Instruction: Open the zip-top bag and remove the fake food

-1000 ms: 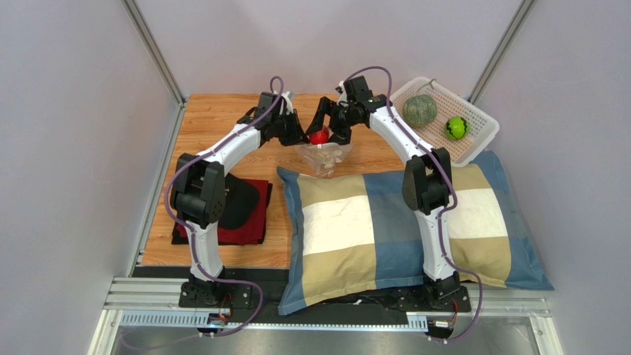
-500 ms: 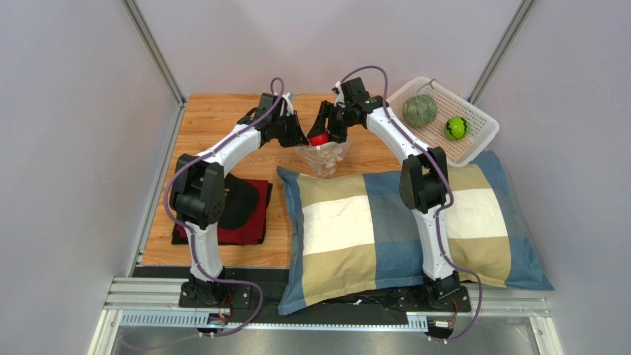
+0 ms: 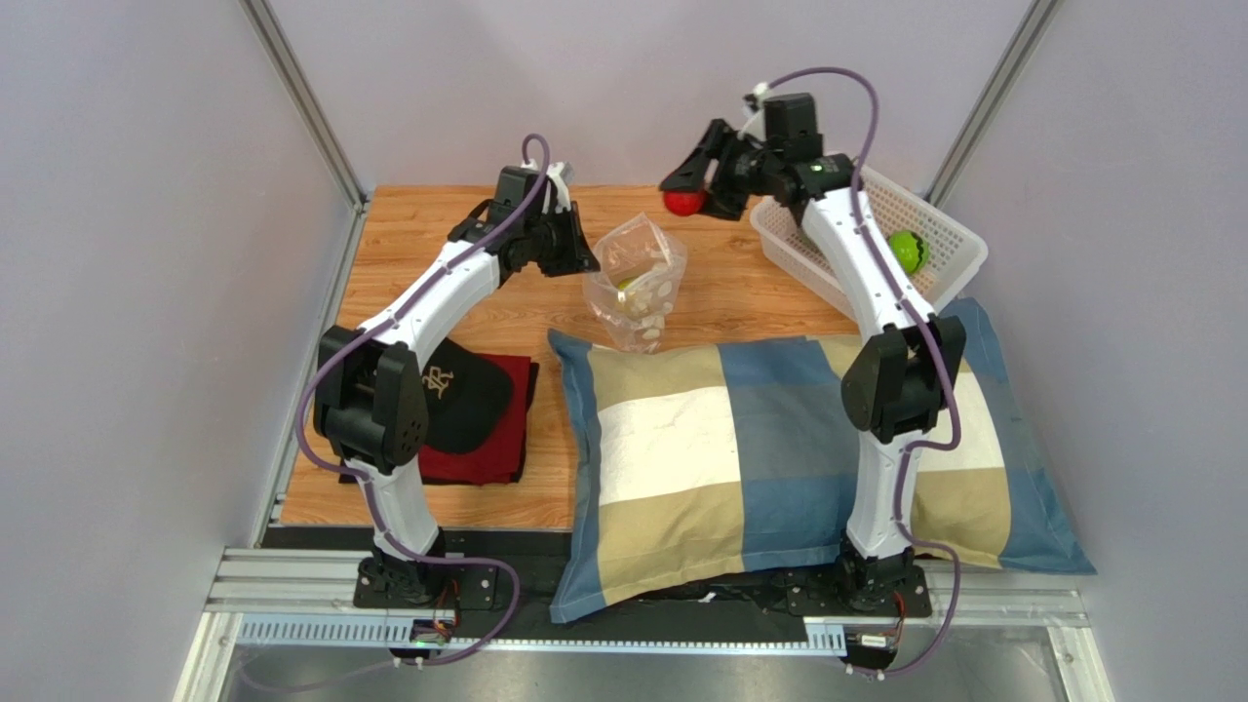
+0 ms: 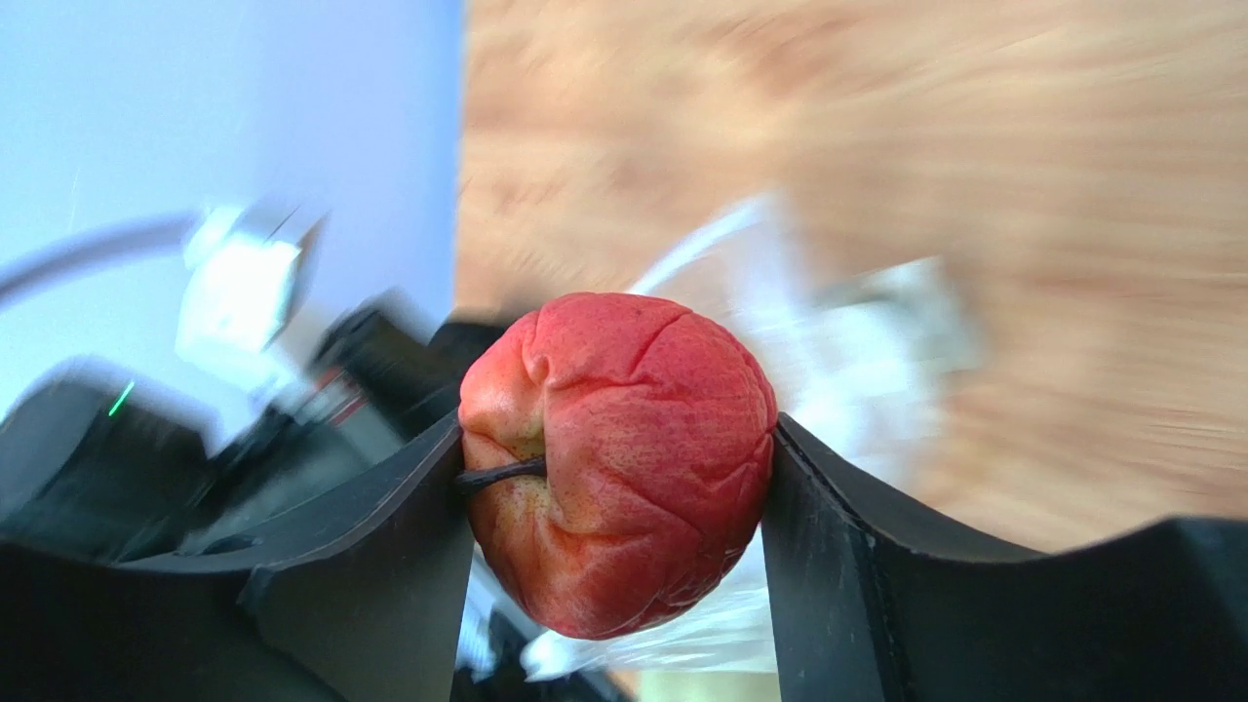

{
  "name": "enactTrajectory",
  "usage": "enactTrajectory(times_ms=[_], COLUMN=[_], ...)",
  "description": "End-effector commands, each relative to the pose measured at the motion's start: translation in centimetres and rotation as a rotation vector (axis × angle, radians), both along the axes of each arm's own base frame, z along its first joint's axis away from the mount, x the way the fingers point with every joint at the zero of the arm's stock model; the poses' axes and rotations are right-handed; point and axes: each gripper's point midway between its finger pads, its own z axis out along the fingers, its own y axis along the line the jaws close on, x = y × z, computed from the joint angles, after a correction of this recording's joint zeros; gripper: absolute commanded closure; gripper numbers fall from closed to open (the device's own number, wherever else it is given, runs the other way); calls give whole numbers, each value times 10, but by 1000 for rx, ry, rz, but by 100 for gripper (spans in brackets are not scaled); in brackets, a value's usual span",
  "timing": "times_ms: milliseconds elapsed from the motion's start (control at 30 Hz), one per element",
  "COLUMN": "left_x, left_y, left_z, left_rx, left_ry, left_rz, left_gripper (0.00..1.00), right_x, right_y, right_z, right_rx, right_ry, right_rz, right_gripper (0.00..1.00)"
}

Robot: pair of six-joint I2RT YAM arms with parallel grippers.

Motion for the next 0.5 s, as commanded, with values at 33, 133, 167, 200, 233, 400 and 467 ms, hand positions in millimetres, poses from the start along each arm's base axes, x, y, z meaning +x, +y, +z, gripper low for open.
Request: enactTrajectory(times_ms=[33, 133, 167, 200, 233, 400, 467], left_x=[1, 3, 4, 6, 6, 10, 10], left_y=[3, 1, 1, 1, 1, 6, 6], left_z=[67, 77, 80, 87, 90, 110, 115], left_rx=[-4, -32, -39, -49, -51, -54, -59], left_ry=[-165, -175, -178, -190, -196, -229, -238], left_rz=[-29, -38, -40, -42, -40, -34, -35], left_gripper=[100, 100, 100, 100, 100, 100, 100], right_x=[57, 72, 72, 76, 79, 63, 57], right_y=[-134, -183, -190, -220, -227, -265, -270], right_z=[-37, -62, -70, -79, -86, -115, -120], right_rx=[-156, -246, -280, -317, -336, -483, -517], right_ry=[11, 27, 40, 60, 75, 195, 210], right_rz=[-315, -403, -418, -482, -489, -551, -552], right_gripper=[82, 82, 81, 80, 80, 63, 48])
